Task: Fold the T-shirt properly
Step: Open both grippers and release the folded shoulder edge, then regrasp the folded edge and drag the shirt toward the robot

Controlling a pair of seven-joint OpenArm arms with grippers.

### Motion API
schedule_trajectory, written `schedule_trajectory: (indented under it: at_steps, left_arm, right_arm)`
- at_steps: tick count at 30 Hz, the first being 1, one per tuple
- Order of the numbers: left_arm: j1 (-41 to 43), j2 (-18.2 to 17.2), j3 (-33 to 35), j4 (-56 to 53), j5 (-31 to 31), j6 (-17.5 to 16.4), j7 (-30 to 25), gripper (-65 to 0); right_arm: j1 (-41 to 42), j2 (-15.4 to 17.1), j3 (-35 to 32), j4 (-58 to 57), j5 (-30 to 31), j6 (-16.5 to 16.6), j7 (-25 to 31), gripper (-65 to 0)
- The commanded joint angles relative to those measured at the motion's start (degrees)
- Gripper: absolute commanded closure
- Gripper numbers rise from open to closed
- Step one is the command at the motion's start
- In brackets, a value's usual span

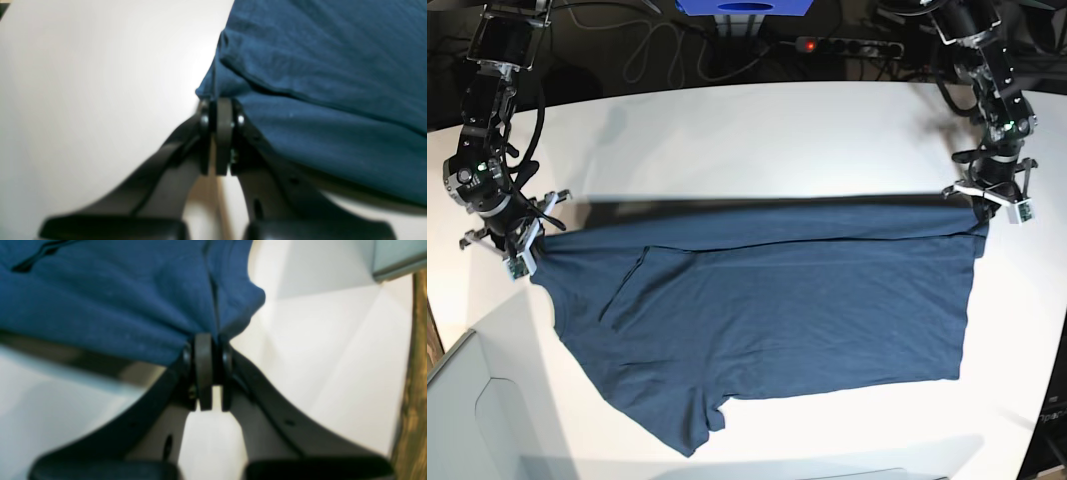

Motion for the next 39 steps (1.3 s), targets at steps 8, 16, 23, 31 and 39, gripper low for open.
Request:
schedule_trajectory:
  at_steps: [8, 16, 23, 31, 39]
  left_arm:
    - [-8.5, -3.58, -0.3, 1.26, 0.23, 0.36, 3.02, 0.0]
    - [-12.46, -4.64, -0.39, 1.52, -0.03, 0.36, 8.03, 0.0]
    - [-8.85, -4.55, -0.39, 1.26, -0.21, 0.18, 7.68, 0.0]
    - [-4.72, -3.67, -0.47, 1.52, -0.21, 0.09, 7.59, 0.0]
    - [0.11, -0.86, -0.47, 3.63, -0.21, 0.09, 7.59, 0.0]
  right_arm:
    - [12.6, 0.92, -2.37, 2.16, 0.26, 0.36, -5.88, -0.2]
    - [15.41, -0.31, -2.1, 2.6, 0.44, 0.36, -5.0, -0.2]
    - [10.75, -1.37, -2.28, 2.69, 0.44, 0.36, -2.37, -0.2]
    - [5.92, -1.98, 0.27, 7.52, 0.35, 0.36, -2.54, -0.2]
    - [-6.65, -1.98, 3.35, 12.53, 0.26, 0.27, -2.45, -0.2]
